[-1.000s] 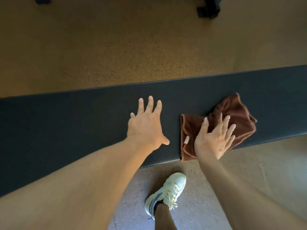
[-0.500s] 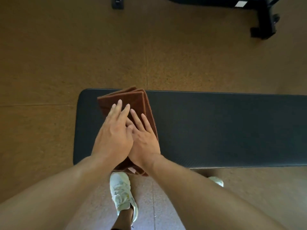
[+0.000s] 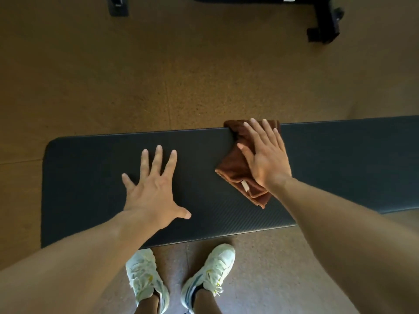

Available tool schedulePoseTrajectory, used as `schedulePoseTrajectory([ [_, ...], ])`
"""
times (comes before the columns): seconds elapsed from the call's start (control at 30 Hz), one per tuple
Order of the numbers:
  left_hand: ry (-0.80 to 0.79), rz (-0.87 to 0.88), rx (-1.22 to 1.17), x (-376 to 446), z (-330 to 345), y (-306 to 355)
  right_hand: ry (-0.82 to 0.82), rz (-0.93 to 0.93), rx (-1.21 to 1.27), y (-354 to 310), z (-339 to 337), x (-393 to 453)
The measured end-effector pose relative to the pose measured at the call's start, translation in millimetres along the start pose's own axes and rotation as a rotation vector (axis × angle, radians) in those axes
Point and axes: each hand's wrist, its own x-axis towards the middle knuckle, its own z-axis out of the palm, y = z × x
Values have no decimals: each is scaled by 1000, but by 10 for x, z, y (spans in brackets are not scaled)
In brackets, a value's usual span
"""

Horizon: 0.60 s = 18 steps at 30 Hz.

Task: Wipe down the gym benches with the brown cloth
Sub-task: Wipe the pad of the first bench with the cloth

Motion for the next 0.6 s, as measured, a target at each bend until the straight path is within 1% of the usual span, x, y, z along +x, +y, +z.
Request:
schedulePoseTrajectory([
  [0.13,-61,-82,13,98,84,399,14,73,8,880,-147,-328],
  [0.2,-40,-107,26,121,135,433,50,150,24,1171,-160,-507],
  [0.27,-32,-114,42,131,146,434,86,243,57,1324,-149,-626],
  [0.33,-23,-111,51,133,153,415,148,383,103,1324,-102,-733],
  [0.47,-8,-95,84,148,162,393,342,760,208,1110,59,-997],
  [0.6,25,-79,89,148,184,404,436,1026,300,780,231,-1202],
])
